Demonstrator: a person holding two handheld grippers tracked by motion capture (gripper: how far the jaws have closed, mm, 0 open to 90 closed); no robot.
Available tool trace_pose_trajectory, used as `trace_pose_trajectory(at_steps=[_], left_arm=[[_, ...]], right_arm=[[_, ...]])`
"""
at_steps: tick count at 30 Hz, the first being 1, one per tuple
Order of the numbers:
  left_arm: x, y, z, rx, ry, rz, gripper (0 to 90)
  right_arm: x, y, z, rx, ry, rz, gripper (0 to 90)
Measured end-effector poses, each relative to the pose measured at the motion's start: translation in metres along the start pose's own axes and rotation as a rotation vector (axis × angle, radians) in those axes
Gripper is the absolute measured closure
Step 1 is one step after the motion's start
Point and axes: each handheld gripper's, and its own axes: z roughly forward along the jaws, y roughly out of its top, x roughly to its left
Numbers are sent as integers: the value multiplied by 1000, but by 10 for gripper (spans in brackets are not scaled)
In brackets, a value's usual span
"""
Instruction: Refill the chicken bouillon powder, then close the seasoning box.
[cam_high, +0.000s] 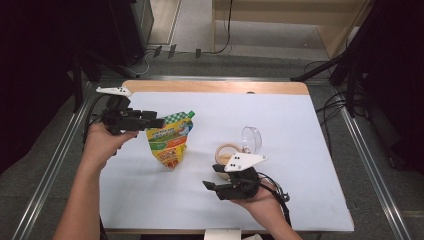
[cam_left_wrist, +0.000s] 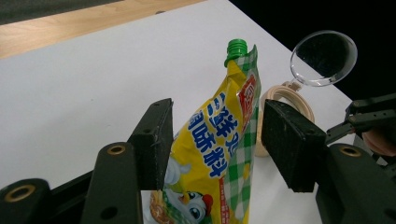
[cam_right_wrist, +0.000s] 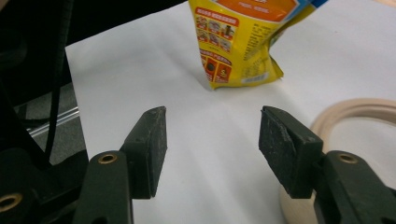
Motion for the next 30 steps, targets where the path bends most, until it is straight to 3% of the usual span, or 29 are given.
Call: trace_pose_trajectory(at_steps=[17, 30], left_arm=[[17, -9, -28, -33, 49, -34, 412], [32, -20, -33, -28, 90, -62, 406]], right_arm=[[-20, -14, -34, 7, -42, 50, 463], [-35, -21, -53, 8, -82, 84, 475]])
